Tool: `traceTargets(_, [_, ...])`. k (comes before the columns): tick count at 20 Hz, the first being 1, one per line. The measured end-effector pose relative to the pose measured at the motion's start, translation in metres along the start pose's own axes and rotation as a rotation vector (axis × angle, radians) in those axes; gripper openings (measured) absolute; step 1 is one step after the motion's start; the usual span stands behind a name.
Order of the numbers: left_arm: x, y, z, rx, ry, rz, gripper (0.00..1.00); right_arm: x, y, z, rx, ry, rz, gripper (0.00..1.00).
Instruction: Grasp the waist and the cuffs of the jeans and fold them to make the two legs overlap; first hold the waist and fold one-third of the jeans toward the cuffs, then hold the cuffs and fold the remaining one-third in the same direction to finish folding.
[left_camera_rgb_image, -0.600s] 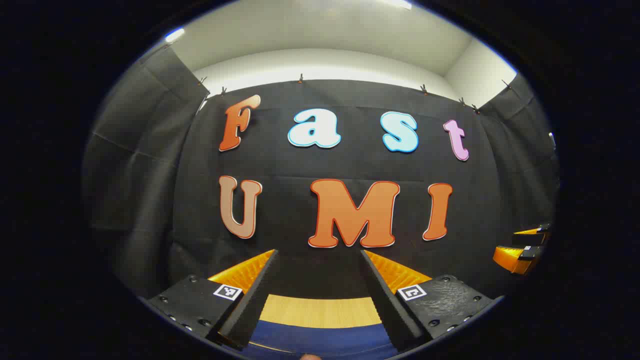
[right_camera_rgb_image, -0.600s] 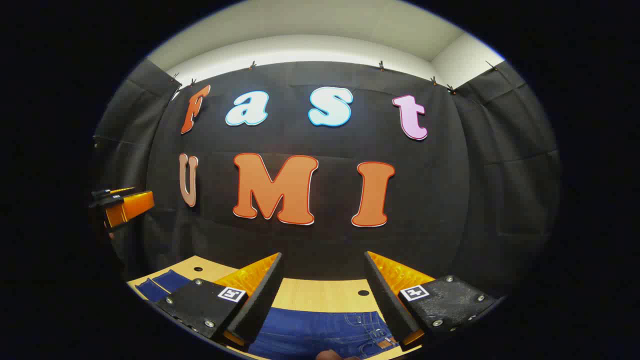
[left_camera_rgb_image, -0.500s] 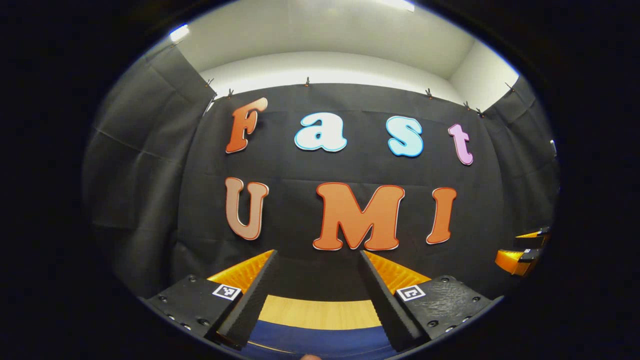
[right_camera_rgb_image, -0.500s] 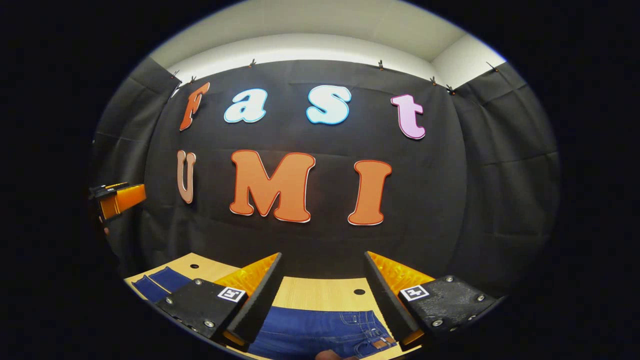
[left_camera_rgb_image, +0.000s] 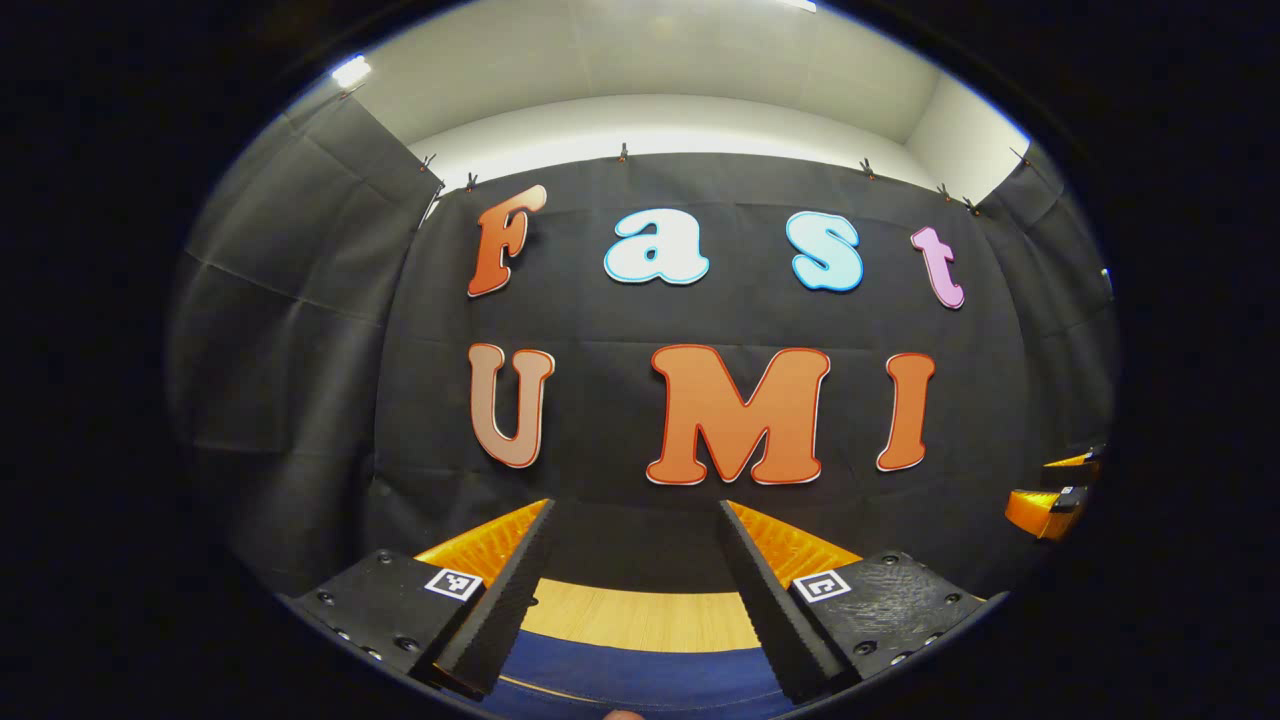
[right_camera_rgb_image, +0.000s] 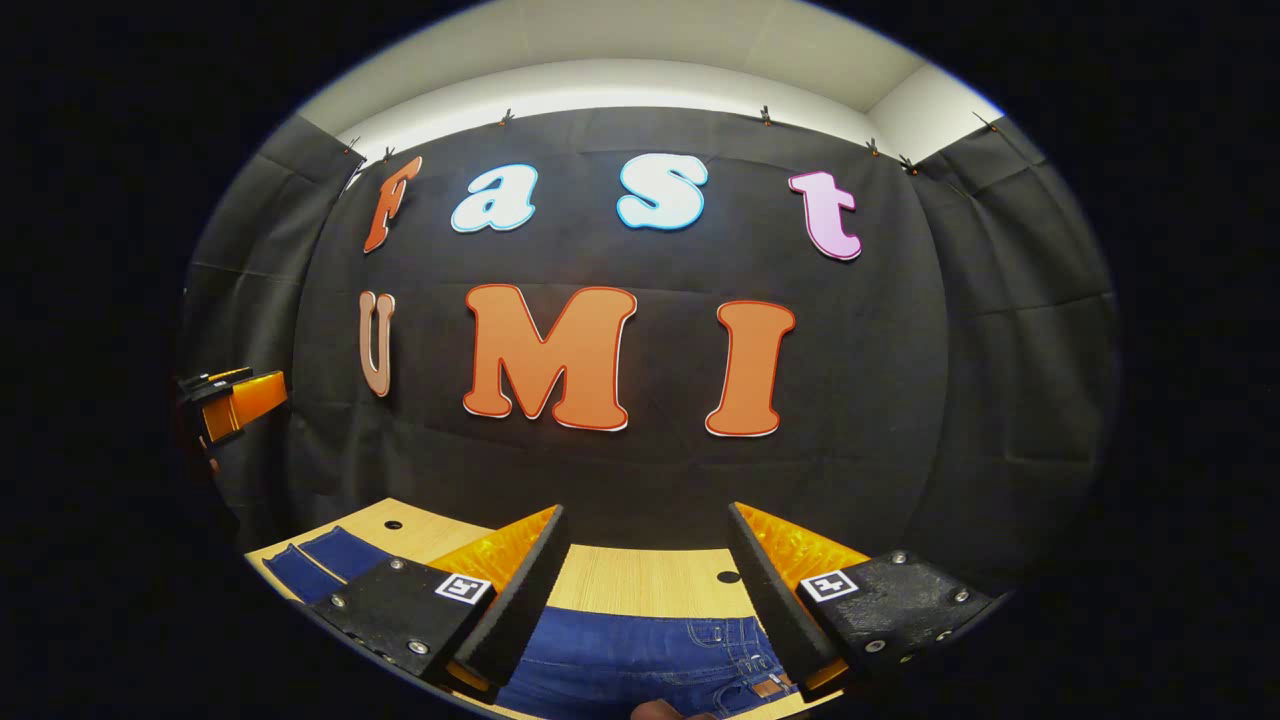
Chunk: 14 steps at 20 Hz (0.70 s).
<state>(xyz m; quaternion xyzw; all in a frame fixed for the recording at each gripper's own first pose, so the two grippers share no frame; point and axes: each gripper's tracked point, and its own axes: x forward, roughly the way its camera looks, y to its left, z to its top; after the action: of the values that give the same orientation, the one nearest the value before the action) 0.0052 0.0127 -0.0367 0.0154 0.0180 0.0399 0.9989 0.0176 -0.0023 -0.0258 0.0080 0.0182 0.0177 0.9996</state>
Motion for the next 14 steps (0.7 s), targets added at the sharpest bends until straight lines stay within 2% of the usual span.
traceTargets(2, [0.003,0.000,-0.005,-0.006,0.004,-0.008,0.95,0.003,-0.007,-0.006,-0.005,0.009,-0.013,0.96])
traceTargets(3, [0.005,0.003,-0.011,-0.007,0.013,-0.011,0.95,0.004,-0.010,-0.011,-0.005,0.020,-0.020,1.00])
traceTargets(4, [0.007,0.009,-0.018,-0.008,0.022,-0.005,0.95,0.005,-0.015,-0.016,0.004,0.034,-0.028,0.96])
traceTargets(11, [0.009,0.076,-0.044,0.039,0.069,0.079,0.94,0.005,-0.065,-0.052,0.006,0.133,-0.142,0.96])
traceTargets(14, [0.006,0.108,-0.068,0.023,0.127,0.117,0.95,0.003,-0.082,-0.072,0.005,0.194,-0.175,0.96])
